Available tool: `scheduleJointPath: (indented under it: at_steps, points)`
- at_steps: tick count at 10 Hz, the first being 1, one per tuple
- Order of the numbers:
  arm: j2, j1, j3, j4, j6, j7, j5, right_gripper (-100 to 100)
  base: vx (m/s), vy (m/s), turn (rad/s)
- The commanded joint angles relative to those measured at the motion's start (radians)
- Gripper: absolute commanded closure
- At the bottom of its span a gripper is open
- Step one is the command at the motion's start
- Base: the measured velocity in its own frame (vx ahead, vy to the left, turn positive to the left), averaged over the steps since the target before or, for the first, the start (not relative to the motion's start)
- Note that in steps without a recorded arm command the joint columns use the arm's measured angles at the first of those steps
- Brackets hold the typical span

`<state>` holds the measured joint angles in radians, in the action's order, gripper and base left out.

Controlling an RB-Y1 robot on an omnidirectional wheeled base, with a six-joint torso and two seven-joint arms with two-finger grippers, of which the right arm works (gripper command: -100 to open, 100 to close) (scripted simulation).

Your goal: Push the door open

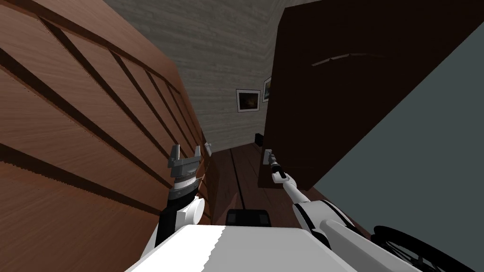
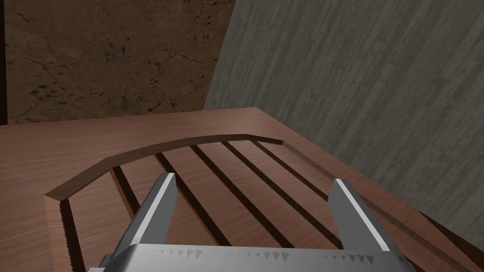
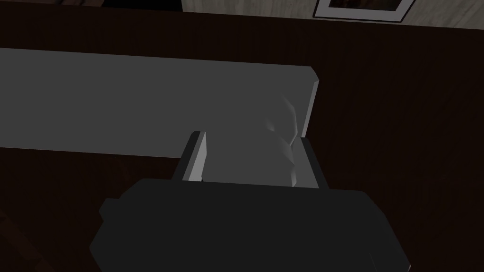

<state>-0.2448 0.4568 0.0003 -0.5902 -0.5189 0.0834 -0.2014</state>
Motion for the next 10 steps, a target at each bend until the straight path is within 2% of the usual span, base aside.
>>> scheduleJointPath:
  at_steps: [1, 6, 10]
  points:
    - [0.002, 0.009, -0.018, 0.004, -0.005, -0.020, -0.005, 100, 0.211, 0.008, -0.088]
    - [0.037, 0.025, -0.073, 0.014, -0.005, -0.091, -0.022, 100, 0.203, 0.048, -0.099]
    - [0.068, 0.040, -0.123, 0.023, -0.005, -0.155, -0.038, 100, 0.211, 0.058, -0.145]
